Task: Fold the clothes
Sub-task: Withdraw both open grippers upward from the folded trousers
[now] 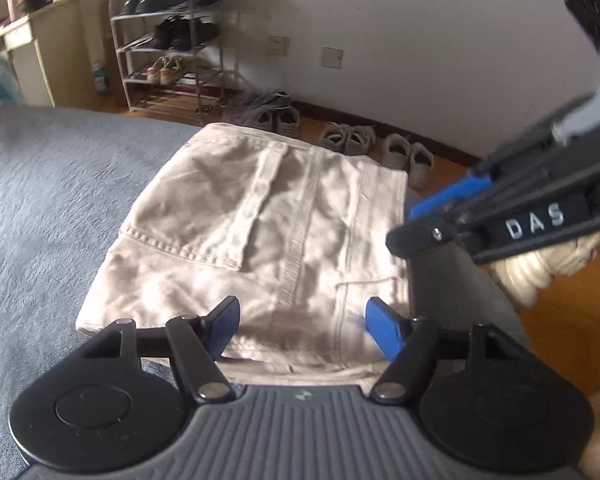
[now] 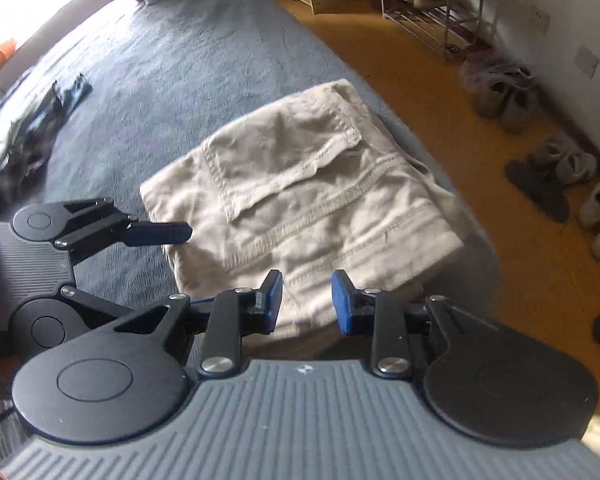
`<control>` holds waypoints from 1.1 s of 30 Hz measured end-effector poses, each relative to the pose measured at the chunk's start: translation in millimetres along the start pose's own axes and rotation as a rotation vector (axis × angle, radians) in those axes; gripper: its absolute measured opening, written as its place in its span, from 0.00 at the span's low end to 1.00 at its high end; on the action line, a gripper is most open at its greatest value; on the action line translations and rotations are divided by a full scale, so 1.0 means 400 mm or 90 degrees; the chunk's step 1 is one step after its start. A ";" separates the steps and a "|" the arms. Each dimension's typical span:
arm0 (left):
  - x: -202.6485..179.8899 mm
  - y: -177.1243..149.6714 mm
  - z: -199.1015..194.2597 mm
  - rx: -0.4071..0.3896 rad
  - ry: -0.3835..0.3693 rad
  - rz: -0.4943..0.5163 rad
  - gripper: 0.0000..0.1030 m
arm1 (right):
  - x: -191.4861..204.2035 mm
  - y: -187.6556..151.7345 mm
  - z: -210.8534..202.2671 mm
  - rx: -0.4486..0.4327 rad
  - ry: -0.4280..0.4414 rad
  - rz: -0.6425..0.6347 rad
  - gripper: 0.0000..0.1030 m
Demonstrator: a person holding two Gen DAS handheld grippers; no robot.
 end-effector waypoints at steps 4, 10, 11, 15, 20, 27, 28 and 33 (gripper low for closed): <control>0.028 -0.047 0.056 0.020 0.018 -0.027 0.69 | 0.016 -0.004 0.004 -0.002 -0.018 -0.008 0.26; 0.017 -0.101 0.035 0.042 0.061 -0.045 0.71 | -0.028 -0.036 0.139 0.072 -0.035 -0.112 0.27; 0.011 -0.105 0.037 0.045 0.073 -0.049 0.71 | -0.044 -0.039 0.164 0.085 -0.012 -0.110 0.27; -0.021 -0.114 0.002 0.070 0.111 -0.103 0.73 | -0.088 0.040 0.116 0.099 0.044 -0.112 0.27; -0.118 -0.160 -0.086 0.094 0.160 -0.145 0.78 | -0.170 0.138 0.136 0.083 0.049 -0.137 0.27; -0.230 -0.184 -0.347 0.128 0.181 -0.262 0.69 | -0.186 0.145 0.179 0.150 0.051 -0.154 0.32; -0.253 -0.182 -0.414 0.113 0.184 -0.294 0.69 | -0.185 0.152 0.145 0.152 0.054 -0.150 0.32; -0.423 -0.173 -0.816 0.016 0.205 -0.428 0.78 | -0.163 0.182 -0.039 0.148 0.053 -0.169 0.49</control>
Point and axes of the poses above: each gripper's, at about its wrist camera, not at the fingertips, and z roughly the way its jaws point, x to its left, y to its top, the point moved 7 cm from there along z, roughly the way its jaws point, and after that the axes turned 5 degrees about -x, right-handed, at the moved point
